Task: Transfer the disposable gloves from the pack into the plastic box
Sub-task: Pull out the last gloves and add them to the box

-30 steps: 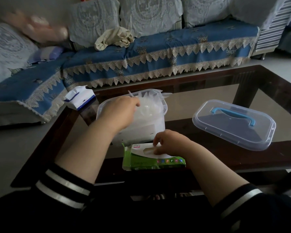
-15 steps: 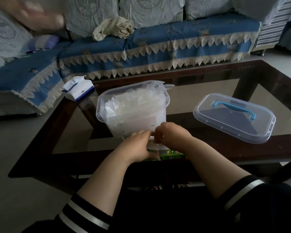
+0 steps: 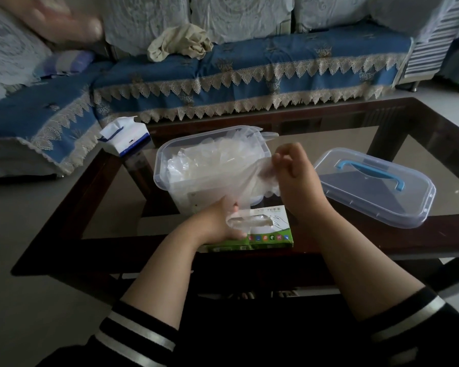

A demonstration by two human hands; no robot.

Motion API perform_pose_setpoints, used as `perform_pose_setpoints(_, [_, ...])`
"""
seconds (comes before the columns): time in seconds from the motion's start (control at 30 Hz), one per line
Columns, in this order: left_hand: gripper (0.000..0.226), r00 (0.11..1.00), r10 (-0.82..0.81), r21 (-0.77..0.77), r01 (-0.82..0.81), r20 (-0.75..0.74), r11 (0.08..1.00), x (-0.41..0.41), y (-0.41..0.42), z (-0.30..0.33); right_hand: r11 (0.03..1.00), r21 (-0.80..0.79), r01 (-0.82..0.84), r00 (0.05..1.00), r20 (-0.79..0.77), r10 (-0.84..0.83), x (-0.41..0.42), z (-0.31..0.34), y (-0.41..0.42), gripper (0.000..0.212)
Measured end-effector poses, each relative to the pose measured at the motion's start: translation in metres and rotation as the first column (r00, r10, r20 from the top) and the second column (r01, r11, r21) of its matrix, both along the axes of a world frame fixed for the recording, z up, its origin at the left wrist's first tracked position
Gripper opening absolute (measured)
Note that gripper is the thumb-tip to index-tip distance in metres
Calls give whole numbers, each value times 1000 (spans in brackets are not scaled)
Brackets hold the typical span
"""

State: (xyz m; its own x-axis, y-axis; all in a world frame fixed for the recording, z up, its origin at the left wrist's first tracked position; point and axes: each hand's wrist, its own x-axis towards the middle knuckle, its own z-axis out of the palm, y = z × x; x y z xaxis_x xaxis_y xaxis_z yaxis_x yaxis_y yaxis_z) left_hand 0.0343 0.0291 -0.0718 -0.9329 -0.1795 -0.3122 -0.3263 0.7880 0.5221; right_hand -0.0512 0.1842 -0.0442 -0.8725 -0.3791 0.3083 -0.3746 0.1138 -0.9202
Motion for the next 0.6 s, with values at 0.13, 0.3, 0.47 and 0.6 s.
perform_pose_setpoints(0.13, [41,962,175,515,-43,-211,856,12,-14,18,995,-98,-3,999,-38,0,-1,5,4,22])
perform_pose_setpoints(0.3, [42,883,370,876,88,-289,475,19,-21,35,992,-59,-113,993,-48,110,-2,8,10,30])
perform_pose_setpoints(0.47, [91,884,406,891,24,-231,454,18,-19,39,984,50,-169,982,-74,172,-2,8,13,41])
perform_pose_setpoints(0.6, [74,868,435,864,-14,-240,503,19,-17,41,963,107,-248,965,-61,256,3,9,12,46])
